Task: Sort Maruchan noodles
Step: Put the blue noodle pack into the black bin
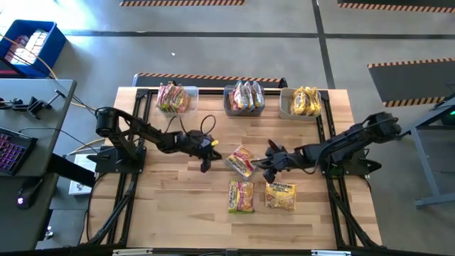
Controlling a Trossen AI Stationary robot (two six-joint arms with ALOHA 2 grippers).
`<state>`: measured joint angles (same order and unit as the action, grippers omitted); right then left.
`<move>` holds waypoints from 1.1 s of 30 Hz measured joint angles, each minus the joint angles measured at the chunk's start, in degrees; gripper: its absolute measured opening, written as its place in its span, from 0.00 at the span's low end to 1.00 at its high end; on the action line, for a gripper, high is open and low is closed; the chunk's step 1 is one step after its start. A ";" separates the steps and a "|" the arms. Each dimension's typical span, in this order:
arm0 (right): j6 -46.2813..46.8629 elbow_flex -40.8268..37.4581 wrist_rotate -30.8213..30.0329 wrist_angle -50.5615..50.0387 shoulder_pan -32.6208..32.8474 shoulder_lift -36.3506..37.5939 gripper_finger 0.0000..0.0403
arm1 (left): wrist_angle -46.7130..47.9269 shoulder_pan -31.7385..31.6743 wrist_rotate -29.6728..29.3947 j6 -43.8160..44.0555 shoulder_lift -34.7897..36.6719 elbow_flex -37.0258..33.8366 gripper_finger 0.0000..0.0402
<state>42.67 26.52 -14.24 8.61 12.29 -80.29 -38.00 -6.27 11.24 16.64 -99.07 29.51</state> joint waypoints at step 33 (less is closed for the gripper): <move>-23.41 0.04 7.19 9.76 -17.48 4.04 0.02 | 11.69 2.47 4.71 -6.80 5.13 7.22 0.00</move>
<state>19.26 26.57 -7.05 18.37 -5.19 -76.25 -26.32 -3.79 15.94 9.85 -93.93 36.73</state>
